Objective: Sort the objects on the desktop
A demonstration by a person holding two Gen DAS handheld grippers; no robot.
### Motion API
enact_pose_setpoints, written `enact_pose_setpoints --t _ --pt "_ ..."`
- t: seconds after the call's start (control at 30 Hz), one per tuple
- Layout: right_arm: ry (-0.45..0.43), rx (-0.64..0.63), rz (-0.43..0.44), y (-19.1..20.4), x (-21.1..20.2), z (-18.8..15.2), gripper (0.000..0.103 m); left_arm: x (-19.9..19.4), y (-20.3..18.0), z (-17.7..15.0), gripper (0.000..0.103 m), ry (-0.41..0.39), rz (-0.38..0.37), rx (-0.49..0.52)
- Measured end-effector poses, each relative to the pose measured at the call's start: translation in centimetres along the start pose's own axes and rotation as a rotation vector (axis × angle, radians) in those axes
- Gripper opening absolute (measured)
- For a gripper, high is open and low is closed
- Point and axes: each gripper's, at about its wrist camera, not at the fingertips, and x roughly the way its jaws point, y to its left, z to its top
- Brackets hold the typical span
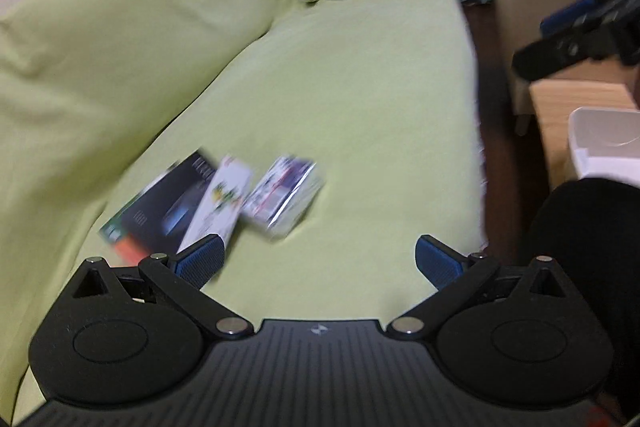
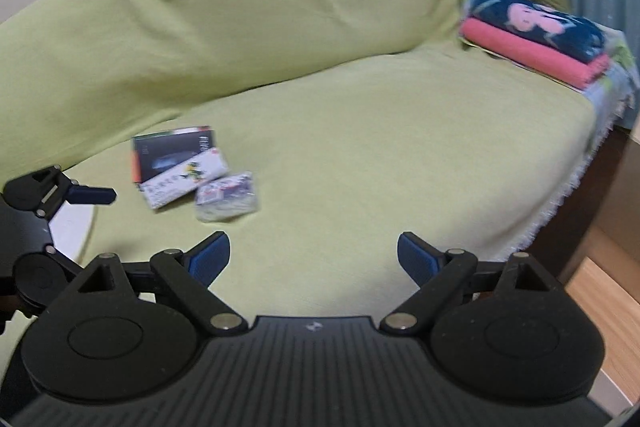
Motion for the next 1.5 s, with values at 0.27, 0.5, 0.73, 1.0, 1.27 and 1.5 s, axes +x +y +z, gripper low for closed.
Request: enact_pose_setpoints --t 0.27,0.5,0.73,1.0,1.27,1.5 --pt "-0.004 -0.015 0.088 4.5 2.3 0.7 0.089 -0.2 3.4 -2.3 0.102 0.032 0.047 -0.102" --pt "0.004 0.028 0.064 5.5 4.5 -0.5 0.089 -0.5 4.0 -3.2 0.102 0.034 0.076 -0.138" --pt "0.012 0.048 0.058 5.7 6.7 -1.4 0.088 0.1 5.0 -3.6 0.102 0.036 0.085 -0.154" --pt "-0.025 0.02 0.079 6.4 6.8 -1.8 0.088 0.9 5.7 -3.8 0.102 0.055 0.096 -0.162" --pt "-0.01 0.066 0.106 5.7 7.0 -1.7 0.088 1.7 5.6 -3.8 0.102 0.067 0.097 -0.168" --pt "0.011 0.057 0.116 6.1 8.0 -1.4 0.088 2.6 6.2 -3.4 0.1 0.075 0.087 -0.171"
